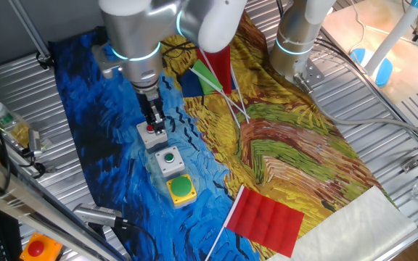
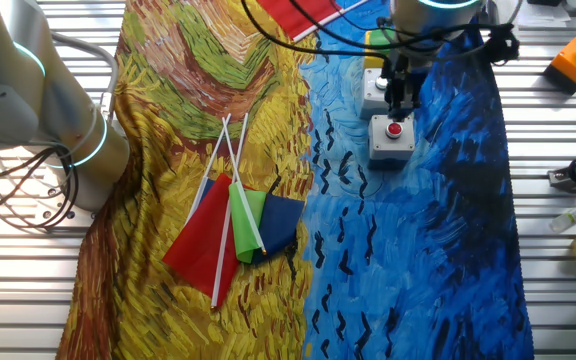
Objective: Press three buttons from left to right in sequence
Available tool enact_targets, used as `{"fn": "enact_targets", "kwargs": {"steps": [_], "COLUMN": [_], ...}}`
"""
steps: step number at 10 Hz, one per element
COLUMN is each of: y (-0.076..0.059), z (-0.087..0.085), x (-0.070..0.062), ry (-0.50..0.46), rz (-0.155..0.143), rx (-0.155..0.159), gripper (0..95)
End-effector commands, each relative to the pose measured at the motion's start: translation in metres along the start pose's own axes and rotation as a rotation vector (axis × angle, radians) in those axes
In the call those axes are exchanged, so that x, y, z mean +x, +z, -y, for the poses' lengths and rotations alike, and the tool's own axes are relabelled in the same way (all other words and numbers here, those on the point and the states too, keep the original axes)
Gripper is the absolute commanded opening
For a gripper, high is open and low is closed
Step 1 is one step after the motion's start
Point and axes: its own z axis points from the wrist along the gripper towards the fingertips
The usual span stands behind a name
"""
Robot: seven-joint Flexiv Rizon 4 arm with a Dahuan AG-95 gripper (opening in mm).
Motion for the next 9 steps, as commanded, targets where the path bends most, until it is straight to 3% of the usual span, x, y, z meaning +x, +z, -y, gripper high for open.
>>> {"fn": "enact_targets", "kwargs": {"steps": [1,9], "y": [0.001,0.013], "z": [0.0,-0.001], "x": [-0.001,-0.017], "ry": [-0.002,-0.009], "rz": [-0.004,-0.003], "rx": [-0.001,0.0], "gripper": [38.0,38.0]}}
